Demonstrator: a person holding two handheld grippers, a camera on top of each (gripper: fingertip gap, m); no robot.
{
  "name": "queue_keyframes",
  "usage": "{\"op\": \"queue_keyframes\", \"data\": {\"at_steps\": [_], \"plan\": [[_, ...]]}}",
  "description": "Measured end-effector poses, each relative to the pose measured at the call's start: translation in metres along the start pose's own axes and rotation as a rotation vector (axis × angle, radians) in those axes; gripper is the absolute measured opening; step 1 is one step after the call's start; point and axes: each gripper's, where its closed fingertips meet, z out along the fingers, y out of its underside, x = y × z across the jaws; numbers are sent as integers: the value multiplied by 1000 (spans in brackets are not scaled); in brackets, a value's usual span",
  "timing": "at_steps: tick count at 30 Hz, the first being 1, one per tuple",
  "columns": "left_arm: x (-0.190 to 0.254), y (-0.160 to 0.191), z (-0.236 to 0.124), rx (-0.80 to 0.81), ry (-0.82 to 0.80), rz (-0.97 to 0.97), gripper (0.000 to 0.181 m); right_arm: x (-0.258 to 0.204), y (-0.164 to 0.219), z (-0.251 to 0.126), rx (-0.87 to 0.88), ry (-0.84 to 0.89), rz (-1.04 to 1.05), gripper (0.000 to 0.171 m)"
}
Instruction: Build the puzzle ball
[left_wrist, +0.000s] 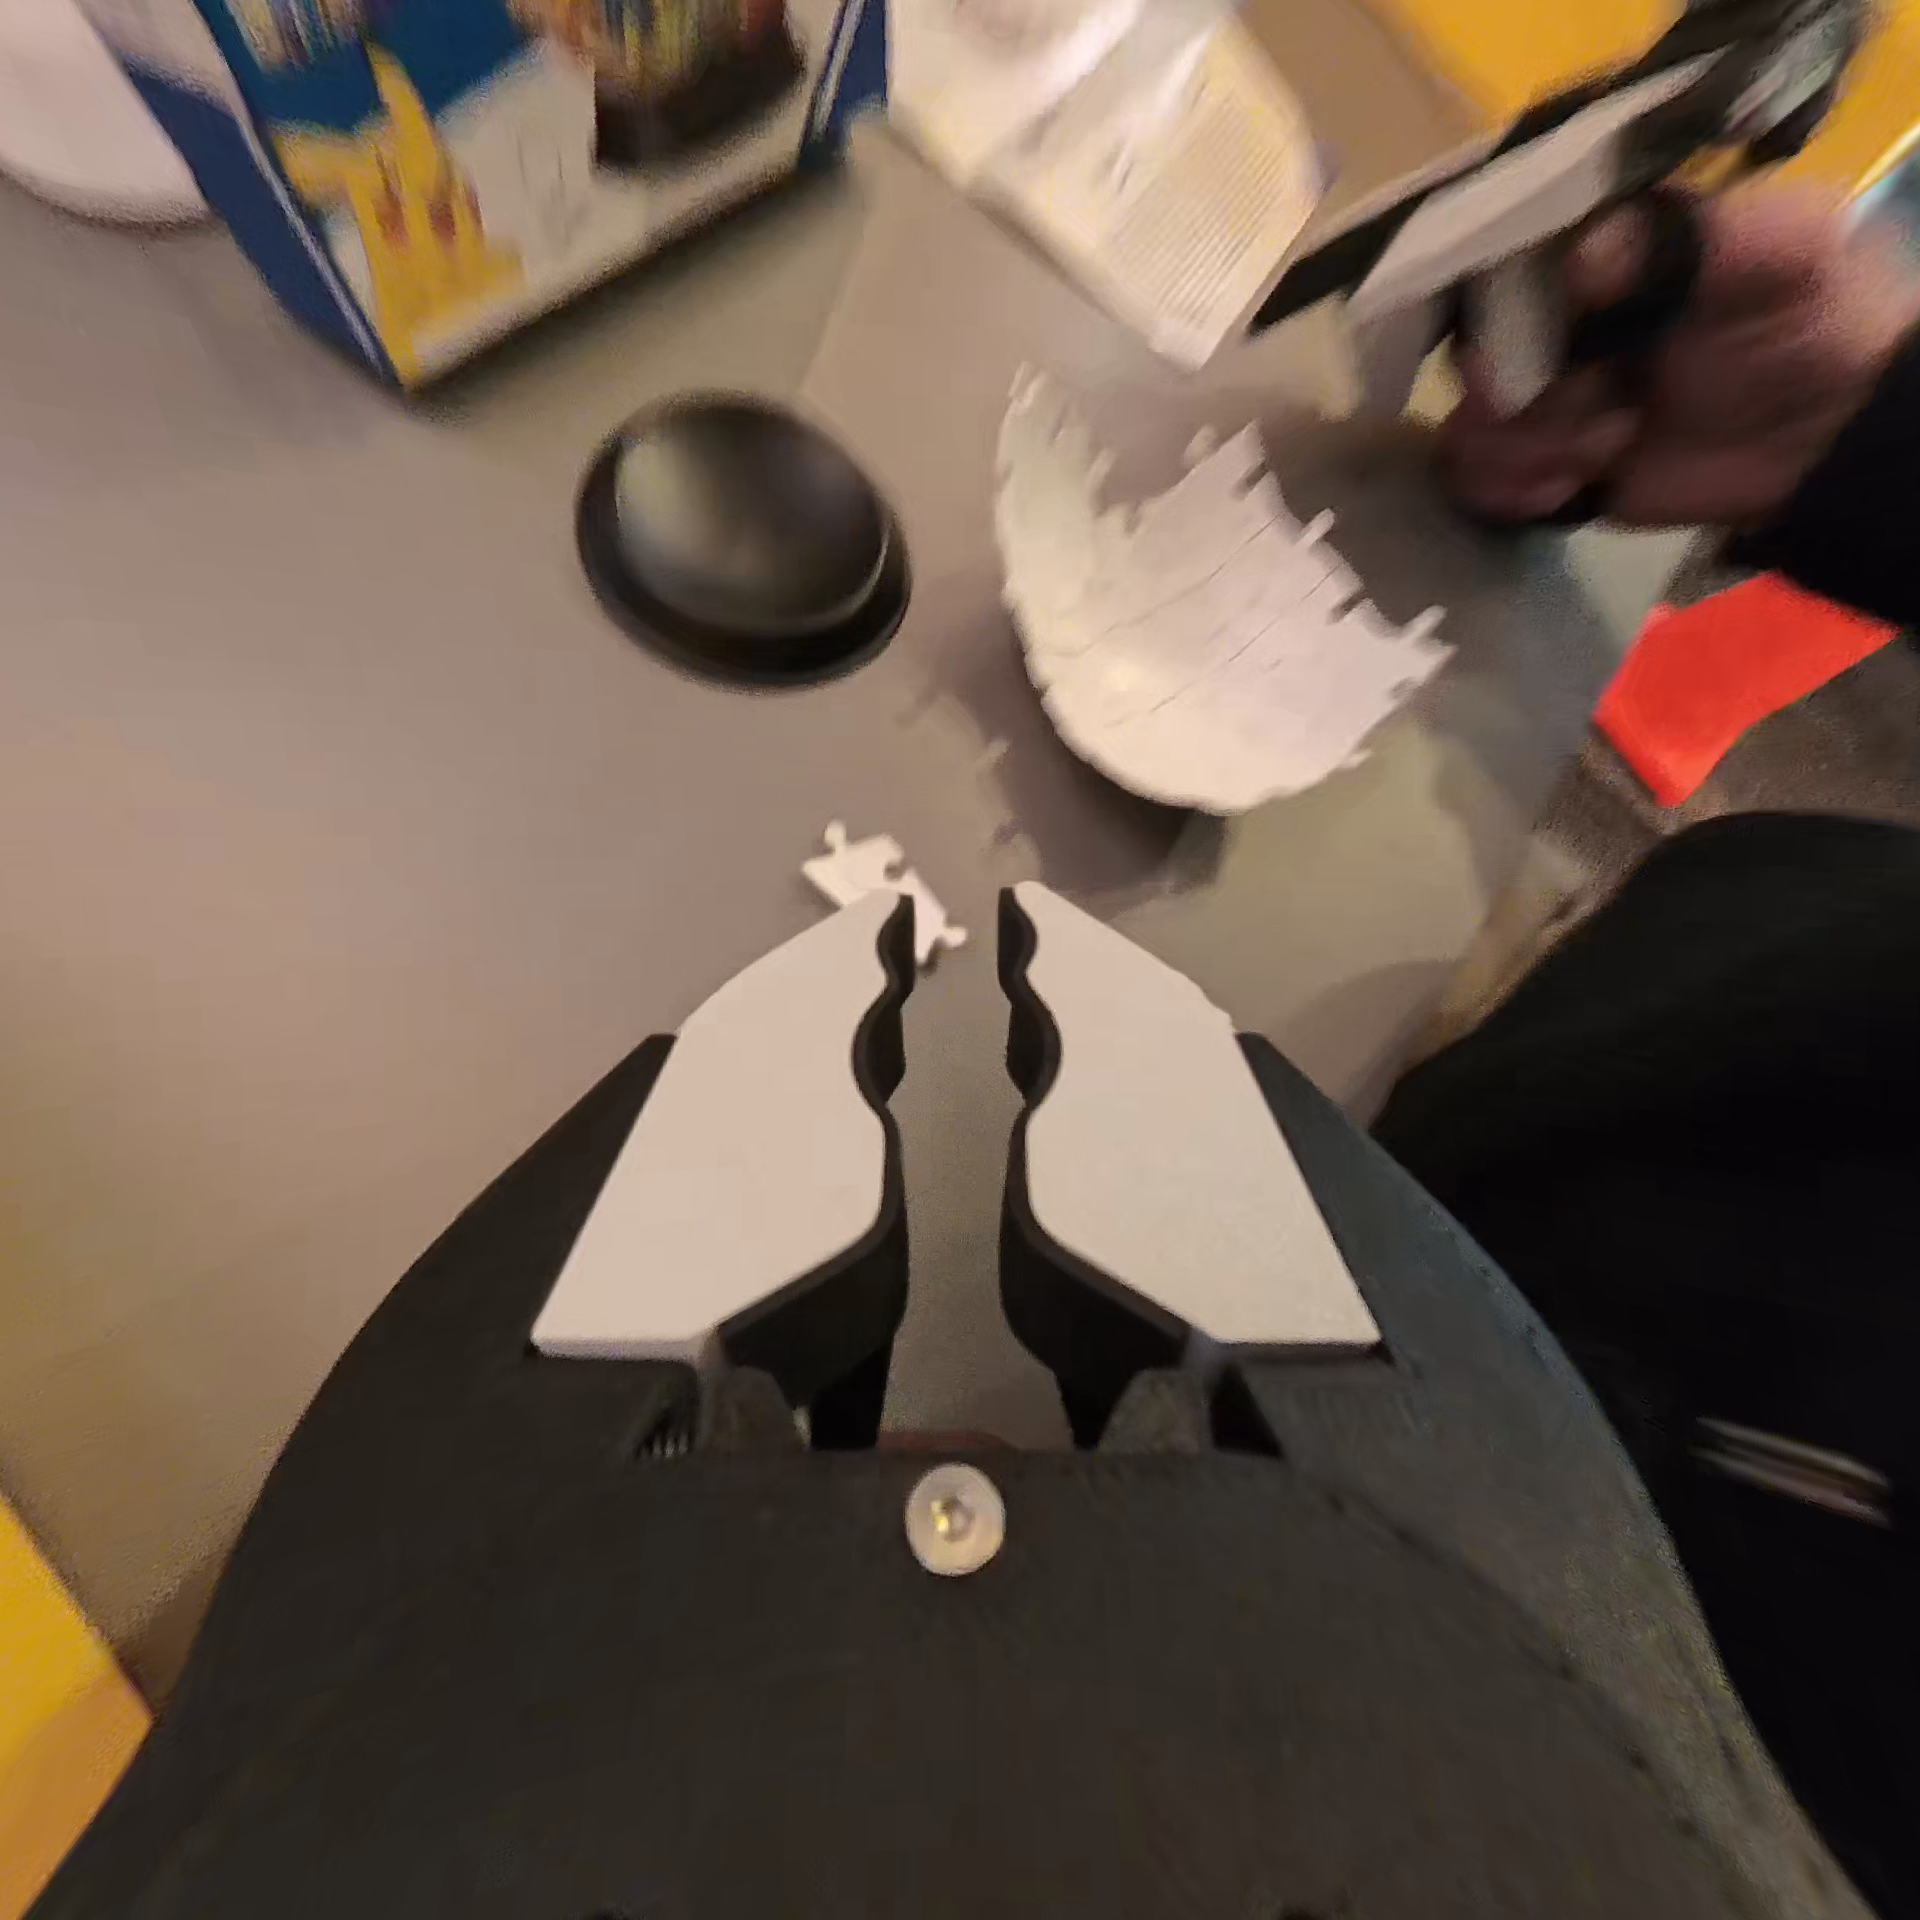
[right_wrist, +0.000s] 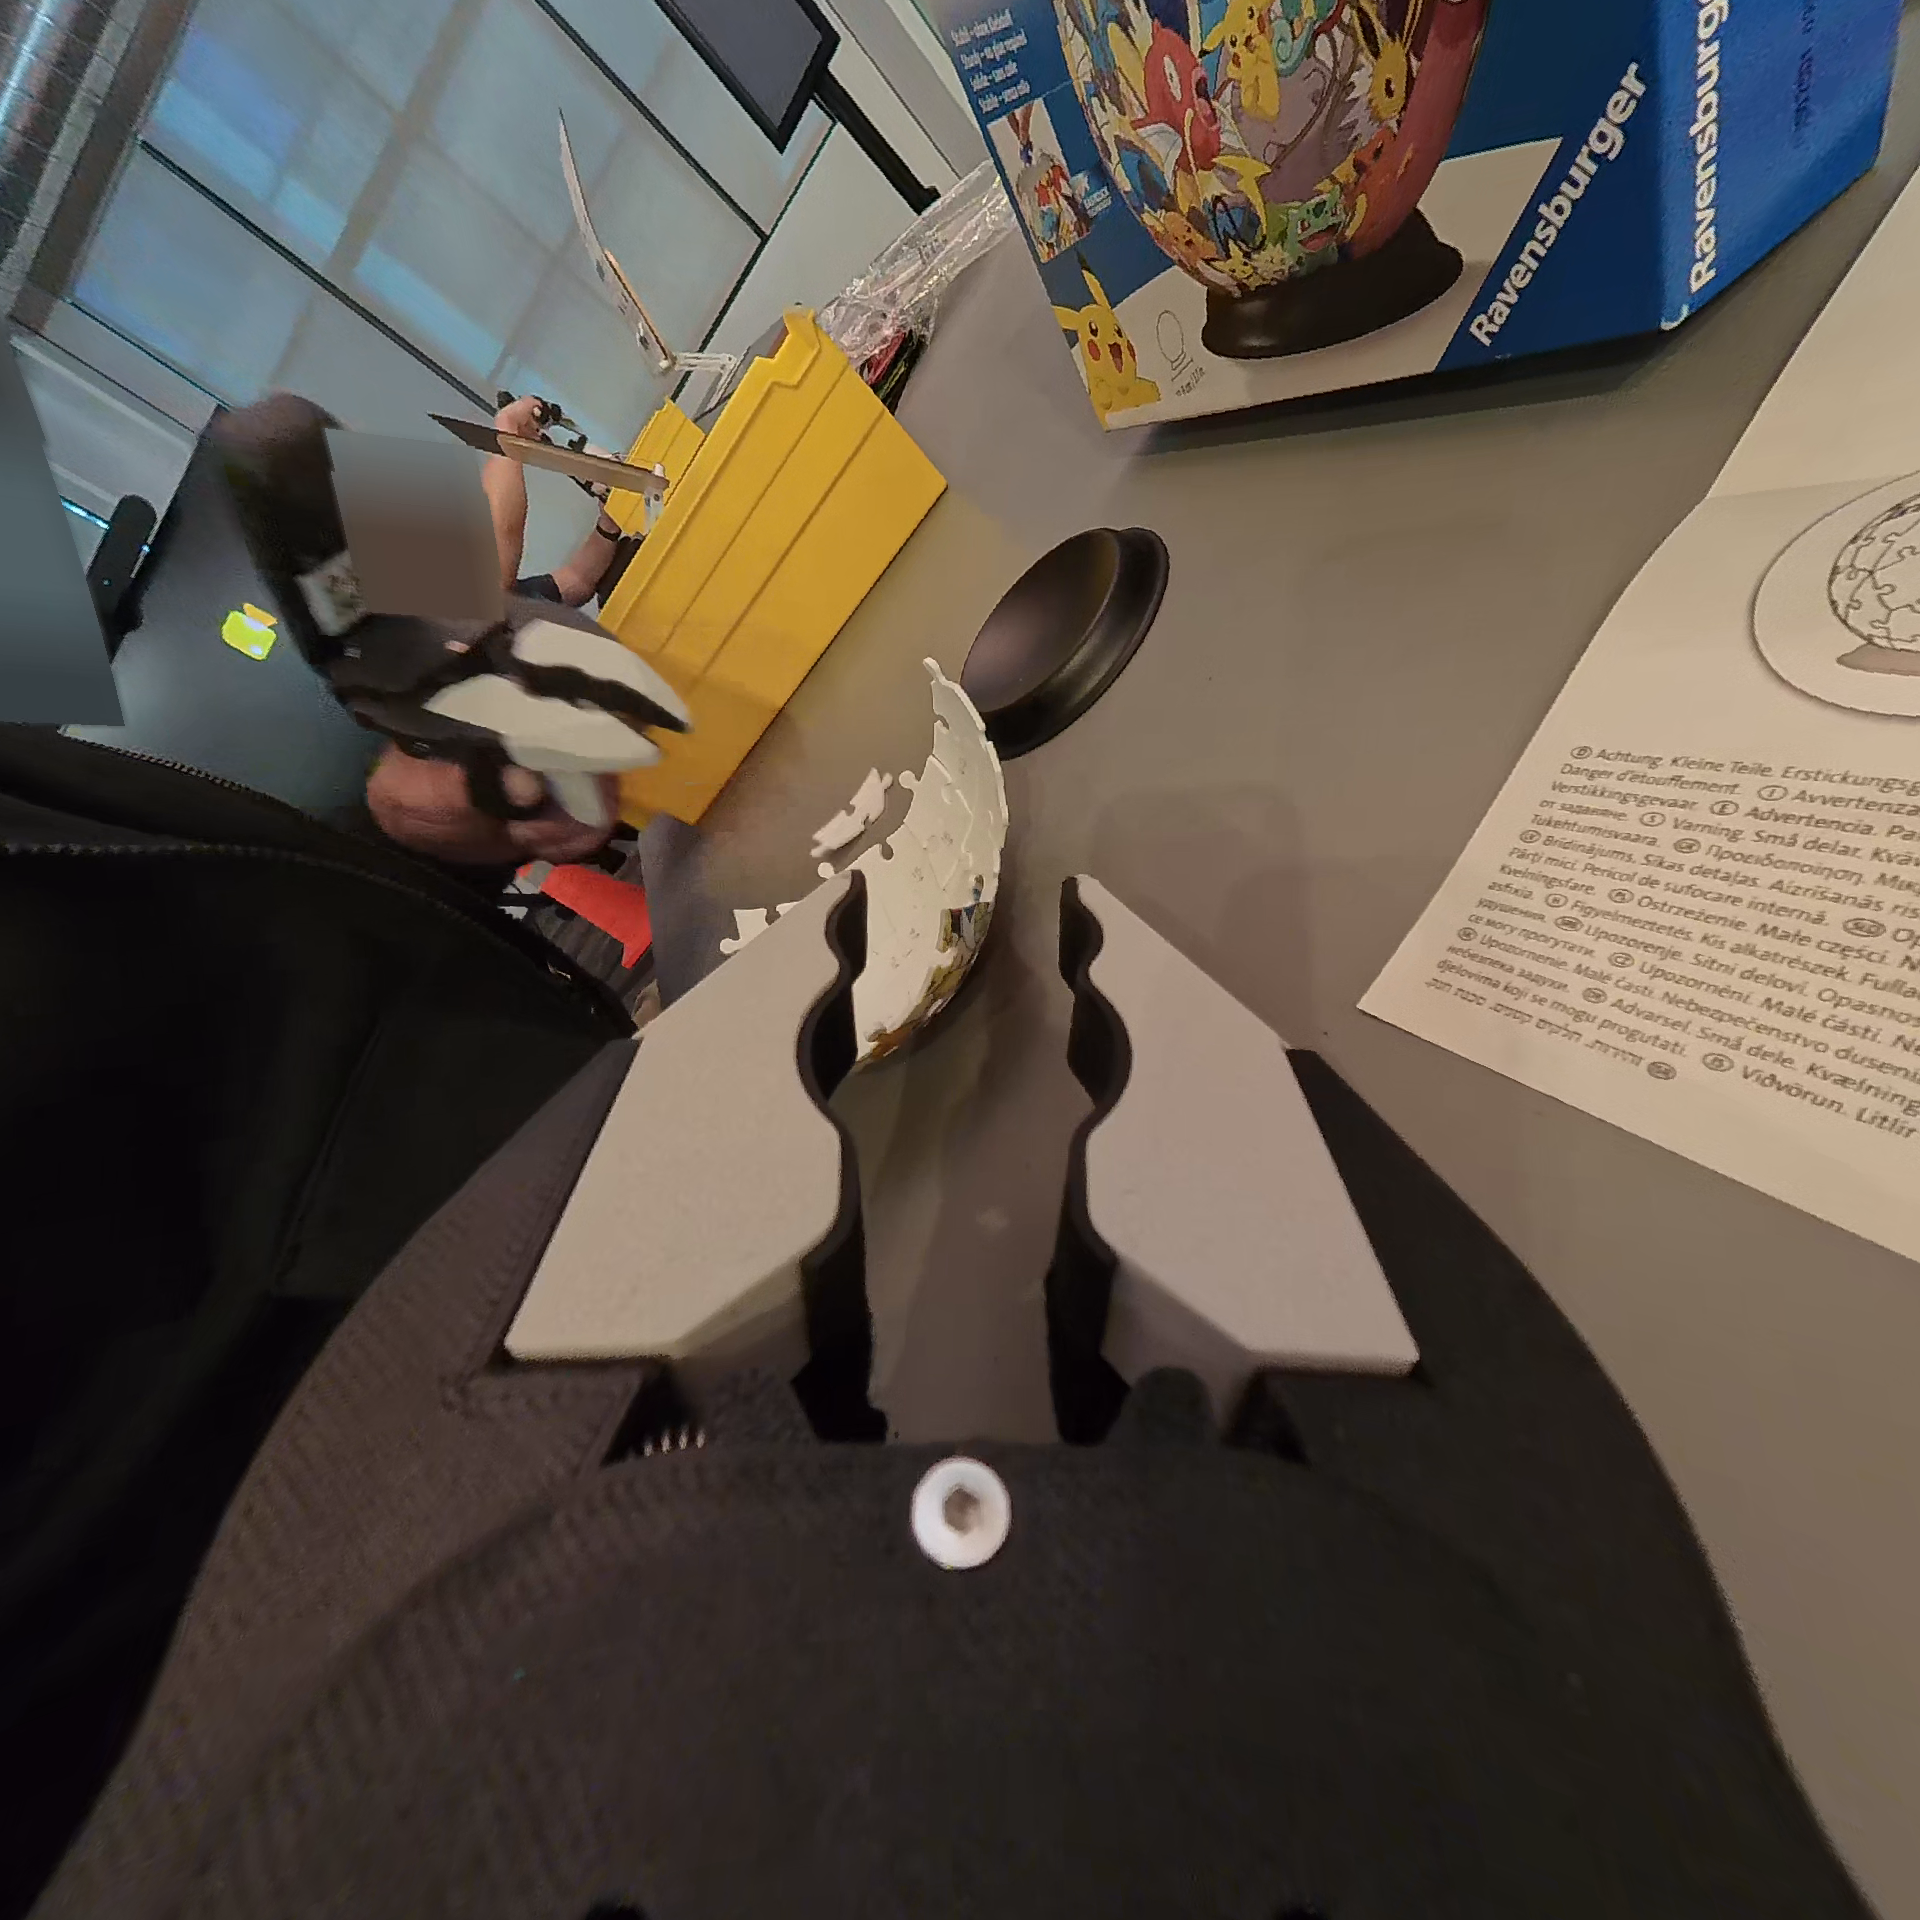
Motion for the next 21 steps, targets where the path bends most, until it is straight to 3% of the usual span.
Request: {"op": "queue_keyframes", "data": {"at_steps": [1,4,6,9,13,17,21], "plan": [[6,-16,-16,64,9,22,11,0,0,0,0,2,1,36],[-2,-50,-72,236,-60,64,6,1,0,1,-2,9,2,36],[-38,-44,-102,229,-207,66,12,2,1,1,-6,13,1,36],[-108,-5,-148,136,-463,23,24,3,1,1,-7,19,1,36],[-178,68,-212,-123,-704,7,38,4,1,2,-10,26,1,36],[-203,117,-230,-239,-651,-105,45,5,2,2,-12,33,2,35],[-209,143,-211,-362,-578,-97,47,6,2,3,-15,43,1,35]]}}
